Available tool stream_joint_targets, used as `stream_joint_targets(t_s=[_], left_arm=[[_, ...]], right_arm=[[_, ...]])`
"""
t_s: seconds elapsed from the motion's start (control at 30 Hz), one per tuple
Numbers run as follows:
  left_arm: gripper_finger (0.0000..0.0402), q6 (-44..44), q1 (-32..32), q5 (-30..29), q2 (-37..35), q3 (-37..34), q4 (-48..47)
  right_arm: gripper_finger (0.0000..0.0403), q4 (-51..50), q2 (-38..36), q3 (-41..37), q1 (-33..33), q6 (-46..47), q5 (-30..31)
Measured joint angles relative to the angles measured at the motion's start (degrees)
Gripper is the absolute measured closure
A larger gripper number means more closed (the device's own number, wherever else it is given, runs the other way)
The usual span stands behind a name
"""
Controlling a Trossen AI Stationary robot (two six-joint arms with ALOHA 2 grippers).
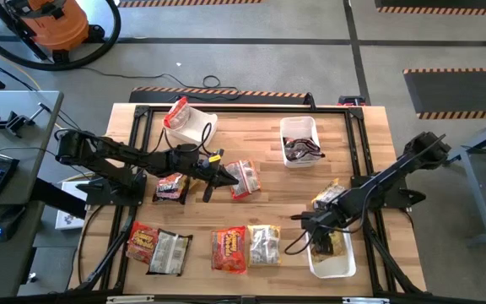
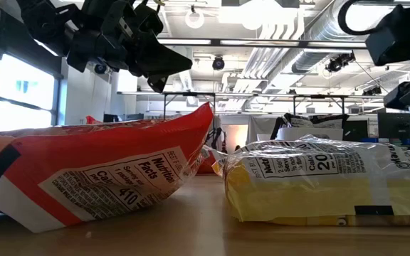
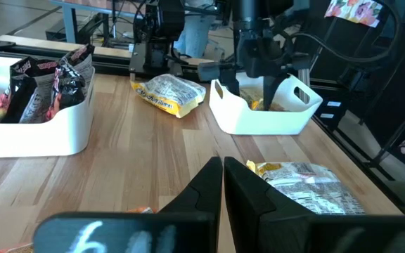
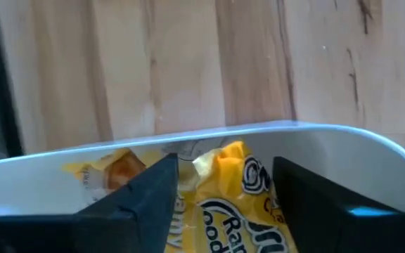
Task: Sort Maruchan noodles
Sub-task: Adjust the yellow noodle pack in the bottom white bin
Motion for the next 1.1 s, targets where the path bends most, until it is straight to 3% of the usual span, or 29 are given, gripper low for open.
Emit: stream_joint_targets(t_s=[0.3, 0.7, 0.93, 1.1], left_arm=[[0.0394, -0.2, 0.0, -0.1, 0.0, 0.0, 1.5], [0.0394, -0.5, -0.3, -0.7, 0.1, 0.6, 1.5], [0.0394, 1.0, -2.2, -6.2, 1.6, 0.6, 1.0], [0.0394, 1.0, -3.6, -10.3, 3.5, 0.6, 1.7]], right_arm=[[0.0390, -1.3, 0.2, 2.5, -0.2, 0.8, -2.7], [0.0402, -16.7, 0.2, 16.1, 3.6, 15.8, 1.6], [0.0403, -22.9, 1.8, 24.2, 10.7, 34.4, 7.9], [0.0403, -29.6, 7.8, 31.4, 13.7, 42.4, 5.5]])
